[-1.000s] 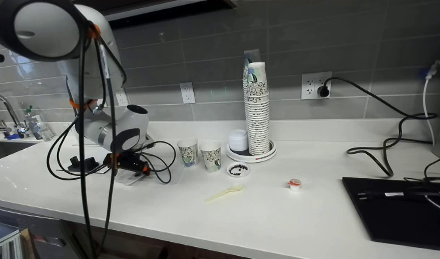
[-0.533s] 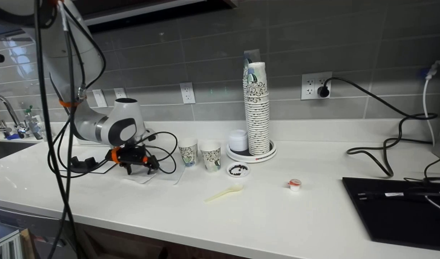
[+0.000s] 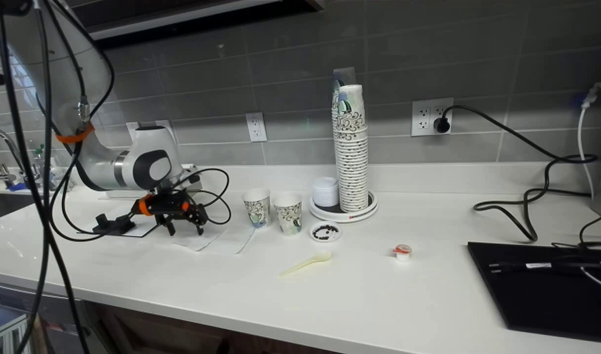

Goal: Pick up two napkins and place them on the counter top

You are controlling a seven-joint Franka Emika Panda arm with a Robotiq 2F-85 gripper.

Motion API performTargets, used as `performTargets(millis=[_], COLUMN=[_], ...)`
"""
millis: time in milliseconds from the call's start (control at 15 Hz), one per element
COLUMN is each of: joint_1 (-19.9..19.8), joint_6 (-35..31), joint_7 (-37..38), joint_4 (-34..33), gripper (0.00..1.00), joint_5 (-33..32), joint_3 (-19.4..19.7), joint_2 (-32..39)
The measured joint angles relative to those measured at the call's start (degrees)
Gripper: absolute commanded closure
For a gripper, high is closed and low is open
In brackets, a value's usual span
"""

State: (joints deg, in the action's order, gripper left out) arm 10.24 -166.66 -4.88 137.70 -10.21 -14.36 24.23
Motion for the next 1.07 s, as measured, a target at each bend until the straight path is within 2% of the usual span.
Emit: performTargets(millis=[267,400,600,800,933,1067], joint_1=[7.67,9.12,9.38,8.17,6.57,5.97], joint_6=[0.22,1.52,2.46,2.78,3.16,2.25], joint_7=[4.55,4.84,5.59,12.48,16.0,17.52], joint_4=[3.68,6.87,14.37,21.03,20.77,19.95], gripper=[0.0,0.0,0.0,0.0,0.0,0.0], joint_5=[-1.97,-3.86,-10.21,-20.26,-23.47,-23.53], joint_3=[5.61,6.12,7.49,11.39,13.32,15.75], joint_2=[-5.7,-9.96,-18.62,-27.21,-30.49,-32.33])
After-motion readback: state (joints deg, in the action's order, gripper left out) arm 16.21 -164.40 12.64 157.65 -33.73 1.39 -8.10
